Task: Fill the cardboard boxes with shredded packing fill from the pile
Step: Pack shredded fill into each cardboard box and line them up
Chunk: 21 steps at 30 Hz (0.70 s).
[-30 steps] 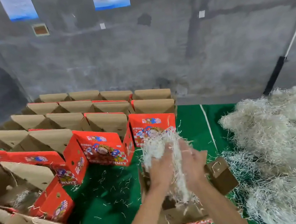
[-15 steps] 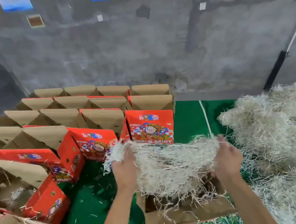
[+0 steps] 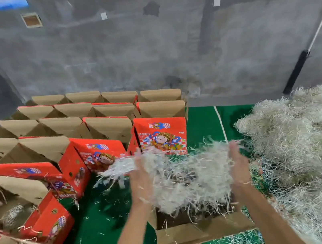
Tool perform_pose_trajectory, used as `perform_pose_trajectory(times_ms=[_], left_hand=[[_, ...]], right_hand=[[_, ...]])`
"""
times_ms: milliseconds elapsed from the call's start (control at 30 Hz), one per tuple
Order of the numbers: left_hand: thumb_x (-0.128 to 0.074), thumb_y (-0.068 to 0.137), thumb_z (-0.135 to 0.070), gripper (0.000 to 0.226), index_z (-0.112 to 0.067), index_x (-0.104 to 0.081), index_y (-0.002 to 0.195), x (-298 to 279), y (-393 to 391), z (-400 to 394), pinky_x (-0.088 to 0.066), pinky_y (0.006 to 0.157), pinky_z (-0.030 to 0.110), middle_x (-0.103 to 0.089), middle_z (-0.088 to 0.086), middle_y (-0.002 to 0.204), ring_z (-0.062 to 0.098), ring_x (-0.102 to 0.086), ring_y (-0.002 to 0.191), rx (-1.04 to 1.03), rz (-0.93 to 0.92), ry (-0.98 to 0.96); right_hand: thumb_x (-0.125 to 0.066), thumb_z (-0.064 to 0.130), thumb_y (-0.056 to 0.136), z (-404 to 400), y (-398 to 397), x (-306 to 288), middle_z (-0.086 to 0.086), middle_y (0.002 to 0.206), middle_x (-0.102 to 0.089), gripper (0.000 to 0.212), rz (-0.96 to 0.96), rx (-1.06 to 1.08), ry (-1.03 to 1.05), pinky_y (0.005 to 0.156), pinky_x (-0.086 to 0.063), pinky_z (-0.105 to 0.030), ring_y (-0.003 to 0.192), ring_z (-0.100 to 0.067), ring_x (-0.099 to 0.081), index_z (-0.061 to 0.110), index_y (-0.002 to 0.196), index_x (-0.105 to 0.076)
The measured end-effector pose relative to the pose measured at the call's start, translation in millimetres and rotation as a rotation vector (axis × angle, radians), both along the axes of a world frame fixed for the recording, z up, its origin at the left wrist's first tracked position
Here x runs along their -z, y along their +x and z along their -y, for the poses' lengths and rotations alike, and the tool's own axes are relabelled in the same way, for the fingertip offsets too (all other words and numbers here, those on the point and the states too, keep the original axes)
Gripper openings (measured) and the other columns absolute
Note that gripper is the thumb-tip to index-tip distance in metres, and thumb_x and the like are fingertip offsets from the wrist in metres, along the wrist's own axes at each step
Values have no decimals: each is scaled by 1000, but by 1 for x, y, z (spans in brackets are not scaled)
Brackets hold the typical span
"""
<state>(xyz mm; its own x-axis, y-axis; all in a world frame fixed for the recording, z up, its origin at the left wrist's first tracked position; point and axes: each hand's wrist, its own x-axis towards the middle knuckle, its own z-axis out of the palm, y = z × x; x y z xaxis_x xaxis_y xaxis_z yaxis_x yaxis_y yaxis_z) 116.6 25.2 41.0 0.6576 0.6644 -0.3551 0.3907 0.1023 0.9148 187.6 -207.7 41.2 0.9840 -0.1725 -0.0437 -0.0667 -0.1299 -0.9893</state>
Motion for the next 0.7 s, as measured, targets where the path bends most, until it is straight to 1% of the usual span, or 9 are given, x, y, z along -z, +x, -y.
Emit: perform_pose_trajectory(times_ms=[67,100,167,300,400,467,533,600,700], left_hand=[[-48,104,-12,12,-7,-53,114,26,-15,52,-51,94,36,-57,14,128,32,-58,116,201,-109,-223],[-50,103,-11,13,-10,-55,115,35,-21,71,-54,81,23,-59,10,121,27,-62,105,267,-64,-283],[-57,100,-16,25,-16,-59,125,23,-26,71,-44,51,7,-60,4,96,11,-51,68,359,-5,-19],[-52,94,-61,44,-21,-63,80,-8,-10,0,-41,52,32,-50,2,62,19,-45,54,89,263,136],[-37,99,-65,49,-30,-61,124,-9,-8,17,-47,91,40,-63,6,120,23,-60,105,231,206,-19],[-35,99,-64,55,-30,-48,140,-1,-4,65,-42,92,32,-58,-4,122,16,-57,105,500,144,81],[-34,92,-76,59,-25,-57,110,-2,-3,86,-45,73,20,-58,-20,83,-1,-54,69,531,137,107],[-47,90,-71,57,-16,-50,76,-4,-1,62,-39,50,16,-40,-16,49,0,-35,42,474,104,131],[-54,94,-57,52,-19,-34,63,3,-4,10,-32,49,21,-32,-13,49,12,-29,47,162,165,117]], right_hand=[[-59,22,98,-36,-16,4,-13,110,-65,22,-107,-252,59,70,-51,-22,98,-29,-65,11,116,-64],[-63,23,93,-48,-23,3,-17,90,-64,20,-40,-282,-13,58,-50,-23,80,-28,-63,4,96,-66],[-59,44,96,-48,-21,2,-5,57,-46,52,103,-248,-118,39,-33,-25,48,-16,-40,6,62,-50],[-51,49,100,18,7,6,12,38,-32,53,41,170,-54,39,-26,-20,34,-6,-26,18,57,-45],[-44,56,100,5,-5,10,17,60,-51,43,30,44,-133,51,-46,-28,50,-1,-48,20,79,-57],[-43,33,108,-32,-23,21,18,100,-59,17,39,-206,-219,80,-53,-26,82,12,-57,27,113,-58],[-48,23,106,-47,-32,22,-2,90,-61,14,16,-271,-227,63,-53,-19,66,-1,-60,18,109,-61],[-63,44,95,-28,-25,10,-2,55,-48,21,10,-221,-223,38,-39,-23,41,-15,-39,23,93,-65],[-70,60,81,22,-5,5,4,42,-43,56,-8,39,-69,39,-31,-27,34,-13,-37,4,89,-65]])
